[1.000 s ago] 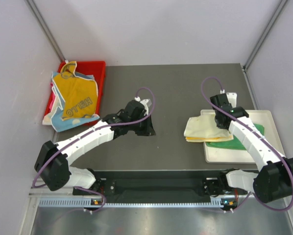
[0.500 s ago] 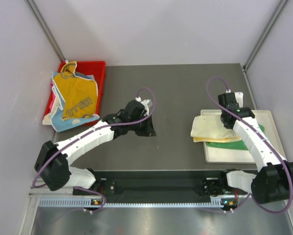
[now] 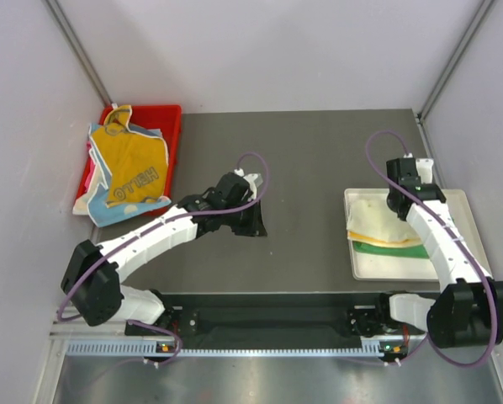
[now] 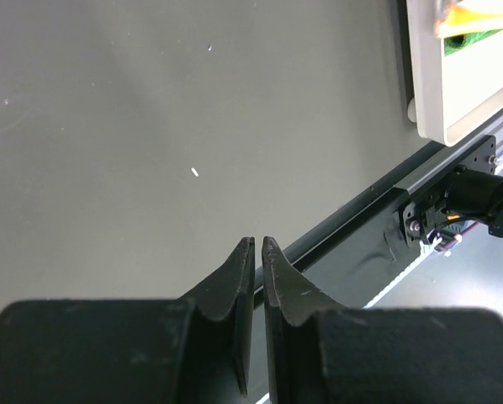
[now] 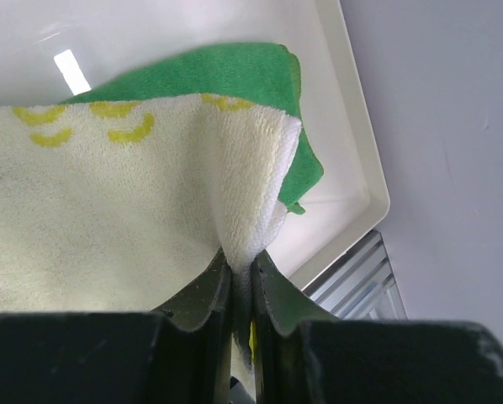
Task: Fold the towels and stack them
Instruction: Neatly place the folded towel into the bin
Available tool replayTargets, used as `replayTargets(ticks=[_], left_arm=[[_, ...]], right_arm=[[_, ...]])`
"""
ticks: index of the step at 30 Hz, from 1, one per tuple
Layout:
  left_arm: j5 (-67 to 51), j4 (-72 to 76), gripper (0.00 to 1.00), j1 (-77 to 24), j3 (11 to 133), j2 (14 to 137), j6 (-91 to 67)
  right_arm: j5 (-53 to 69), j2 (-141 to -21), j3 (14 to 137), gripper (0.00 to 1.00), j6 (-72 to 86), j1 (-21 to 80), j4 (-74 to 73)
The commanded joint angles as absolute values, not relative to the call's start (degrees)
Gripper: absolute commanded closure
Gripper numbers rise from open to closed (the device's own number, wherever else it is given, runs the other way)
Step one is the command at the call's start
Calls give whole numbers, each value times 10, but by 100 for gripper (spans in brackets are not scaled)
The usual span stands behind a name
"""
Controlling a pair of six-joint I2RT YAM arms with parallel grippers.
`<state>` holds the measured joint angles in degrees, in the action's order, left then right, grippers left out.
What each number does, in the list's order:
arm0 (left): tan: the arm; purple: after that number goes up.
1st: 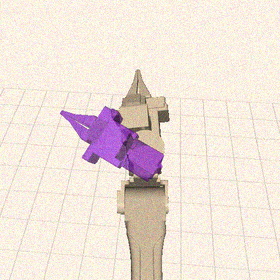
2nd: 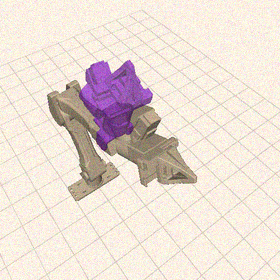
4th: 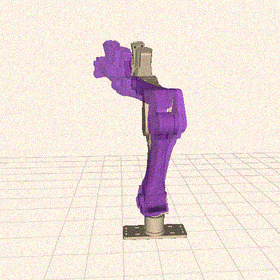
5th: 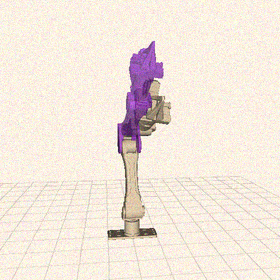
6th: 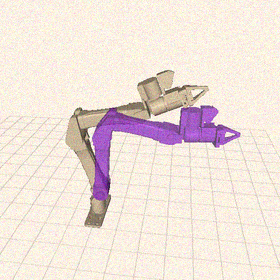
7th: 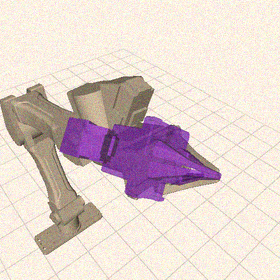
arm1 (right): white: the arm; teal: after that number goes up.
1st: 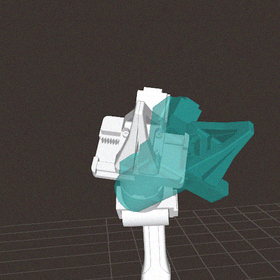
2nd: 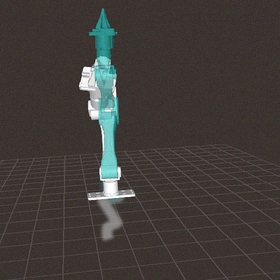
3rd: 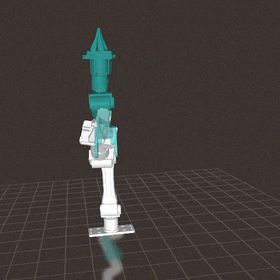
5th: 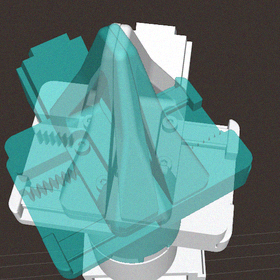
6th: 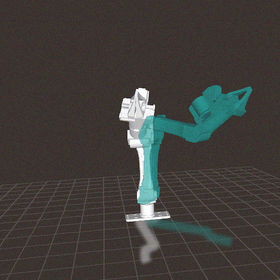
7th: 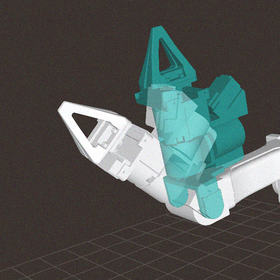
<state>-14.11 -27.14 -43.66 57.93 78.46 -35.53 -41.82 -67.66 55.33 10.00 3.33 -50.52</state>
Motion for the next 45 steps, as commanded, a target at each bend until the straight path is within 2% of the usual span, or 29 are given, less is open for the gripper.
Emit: replayTargets(ticks=[1, 11, 13, 14, 16, 17, 18, 20, 23, 26, 31, 34, 37, 41, 44, 45], left_arm=[[-145, -274, 87, -438, 606, 792, -343], [-145, -277, 87, -438, 613, 806, -342], [-146, -278, 87, -438, 613, 806, -341], [-146, -278, 87, -438, 613, 807, -341], [-146, -278, 87, -438, 611, 807, -340], [-145, -278, 87, -438, 611, 807, -340], [-147, -278, 87, -438, 610, 808, -340], [-148, -277, 87, -438, 609, 808, -340], [-146, -276, 87, -438, 608, 809, -339], [-144, -274, 86, -438, 610, 809, -338], [-113, -279, 85, -438, 624, 806, -338], [-78, -287, 84, -437, 646, 806, -337], [-12, -293, 81, -428, 682, 808, -333], [103, -313, 72, -385, 745, 831, -330], [174, -307, 67, -317, 766, 852, -345], [213, -300, 62, -281, 764, 859, -346]], right_arm=[[-445, -681, 585, 100, 91, 11, -495], [-439, -703, 589, 100, 96, -25, -488], [-438, -707, 588, 94, 99, -32, -488], [-430, -709, 589, 80, 101, -33, -489], [-427, -714, 590, 63, 108, -36, -494], [-427, -719, 592, 47, 112, -37, -497], [-429, -720, 593, 39, 115, -38, -498], [-432, -718, 593, 14, 123, -45, -500], [-428, -710, 601, 4, 134, -50, -508], [-411, -701, 612, 0, 144, -50, -513], [-339, -676, 621, 0, 167, -42, -497], [-295, -651, 623, 0, 188, -5, -469], [-293, -637, 638, 0, 220, 81, -445], [-273, -649, 652, 0, 236, 215, -384], [-244, -676, 664, 0, 229, 277, -335], [-228, -683, 665, 0, 224, 285, -323]])
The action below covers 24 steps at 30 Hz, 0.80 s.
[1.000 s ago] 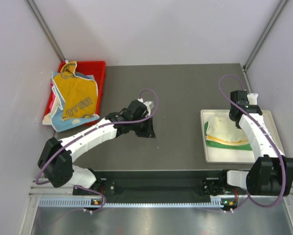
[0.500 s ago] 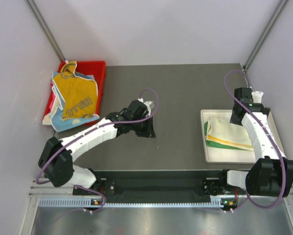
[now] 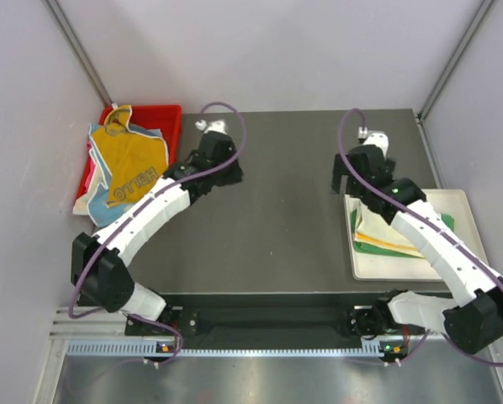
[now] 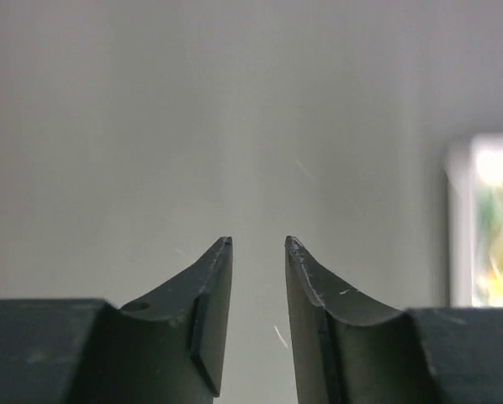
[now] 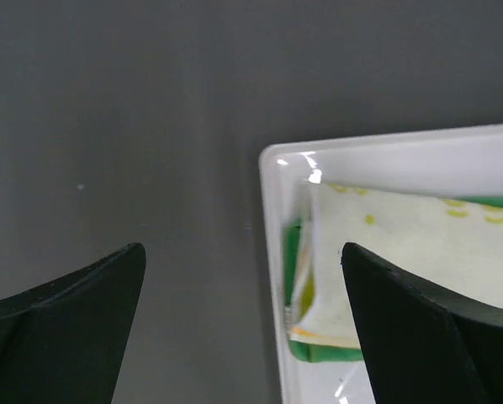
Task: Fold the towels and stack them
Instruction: Grab crumpled towel
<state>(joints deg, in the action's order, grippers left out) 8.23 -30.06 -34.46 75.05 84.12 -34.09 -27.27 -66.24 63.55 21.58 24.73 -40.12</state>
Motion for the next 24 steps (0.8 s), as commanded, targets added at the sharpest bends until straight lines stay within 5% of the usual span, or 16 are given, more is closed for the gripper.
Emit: replayTargets(ticks=[1, 24], left_arm=[[229, -295, 61, -262, 766, 865, -347], [364, -298, 49, 79, 630, 804, -382]], right_arm=[[-210, -691, 666, 0, 220, 293, -314], [-37, -730, 574, 0, 178, 353, -177]])
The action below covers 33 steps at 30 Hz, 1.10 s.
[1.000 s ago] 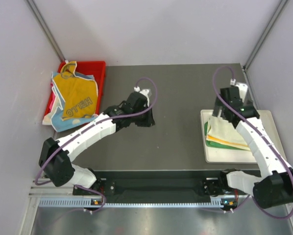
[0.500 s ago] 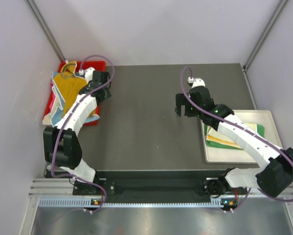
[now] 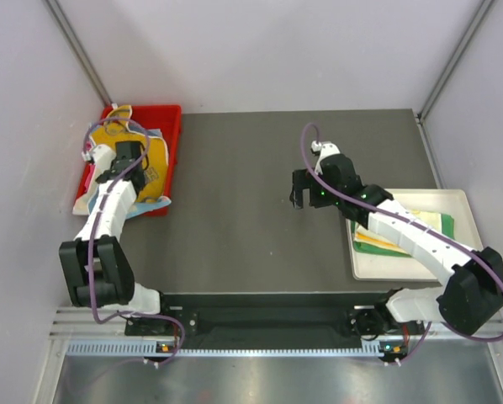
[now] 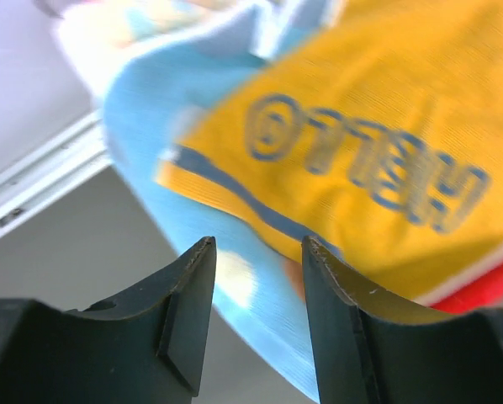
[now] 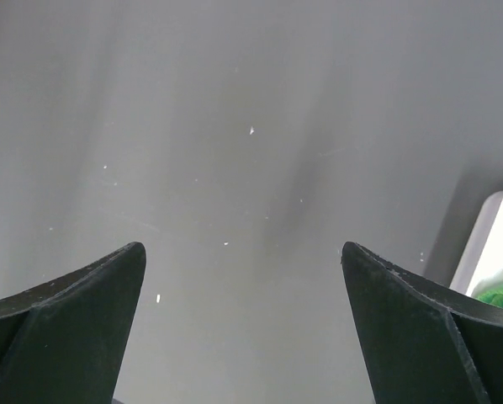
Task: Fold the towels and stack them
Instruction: Grab crumpled towel
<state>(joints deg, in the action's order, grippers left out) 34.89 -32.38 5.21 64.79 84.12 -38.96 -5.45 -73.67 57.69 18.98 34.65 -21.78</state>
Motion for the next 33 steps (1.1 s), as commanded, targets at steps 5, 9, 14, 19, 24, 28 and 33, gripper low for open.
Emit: replayTargets(ticks=[5, 9, 14, 19, 24, 28, 33], left_arm=[[316, -265, 49, 142, 626, 819, -369], [310, -265, 50, 159, 629, 827, -372], [284, -253, 50, 177, 635, 845, -378], [275, -255, 51, 178, 649, 869, -391], [281, -250, 54, 180, 650, 882, -403], [276, -245, 61, 184, 648, 886, -410], [279, -236, 73, 185, 650, 880, -408]], right_arm=[[-17, -721, 558, 0, 178, 354, -162], [-11, -718, 549, 0, 178, 353, -157], [-3, -718, 540, 0, 179, 353, -146], [12, -724, 533, 0, 180, 353, -140], [16, -727, 529, 0, 180, 353, -136], [20, -730, 528, 0, 181, 353, -131], [22, -733, 528, 0, 182, 353, -132]])
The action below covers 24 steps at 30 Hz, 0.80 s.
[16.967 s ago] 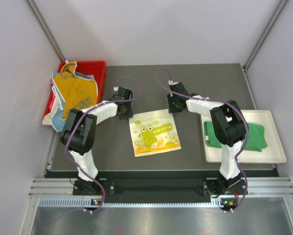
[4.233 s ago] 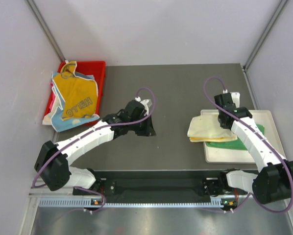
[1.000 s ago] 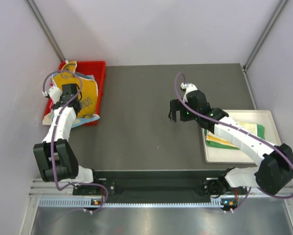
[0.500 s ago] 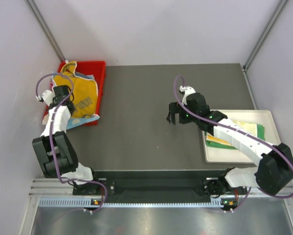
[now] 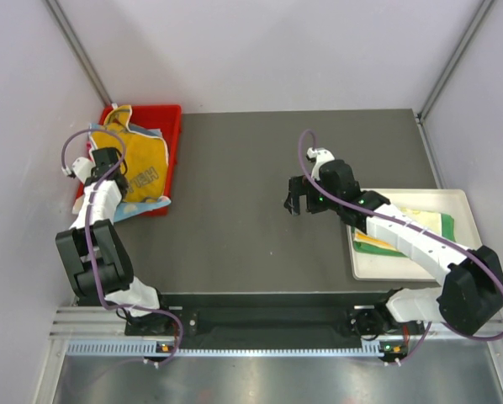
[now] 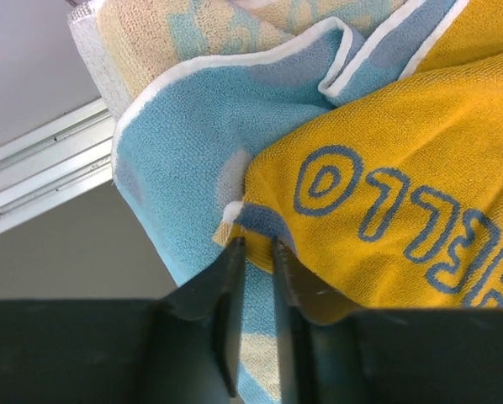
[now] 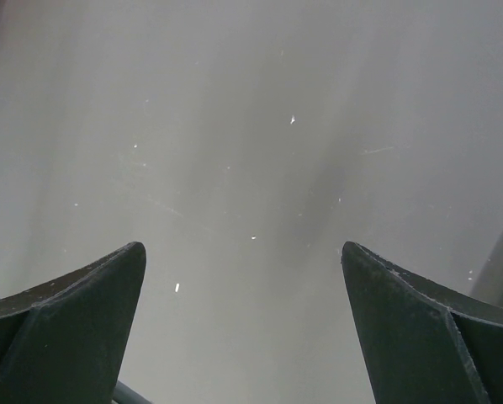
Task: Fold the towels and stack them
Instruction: Grab crumpled towel
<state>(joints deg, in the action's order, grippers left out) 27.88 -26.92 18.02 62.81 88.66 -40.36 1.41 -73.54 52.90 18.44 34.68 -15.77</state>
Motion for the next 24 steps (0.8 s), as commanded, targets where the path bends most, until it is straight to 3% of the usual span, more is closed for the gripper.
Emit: replayTargets(ticks=[1, 9, 14, 17, 18, 21, 24], left_arm=[[280, -235, 78, 185, 650, 877, -408], [272, -216, 100, 184, 656, 867, -393], [258, -210, 100, 184, 653, 857, -393], [267, -228, 86, 185, 652, 846, -402], [291, -230, 70, 185, 643, 836, -404], [322, -242, 55, 185, 634, 828, -398], [317, -253, 51, 195, 628, 828, -393]], right_arm=[[22, -733, 528, 0, 182, 353, -131], [21, -738, 531, 0, 181, 354, -132], [17, -741, 533, 0, 180, 353, -133], [17, -742, 532, 0, 178, 353, -134], [16, -741, 532, 0, 179, 353, -135], [15, -739, 531, 0, 178, 353, -135], [16, -736, 528, 0, 178, 353, -134]])
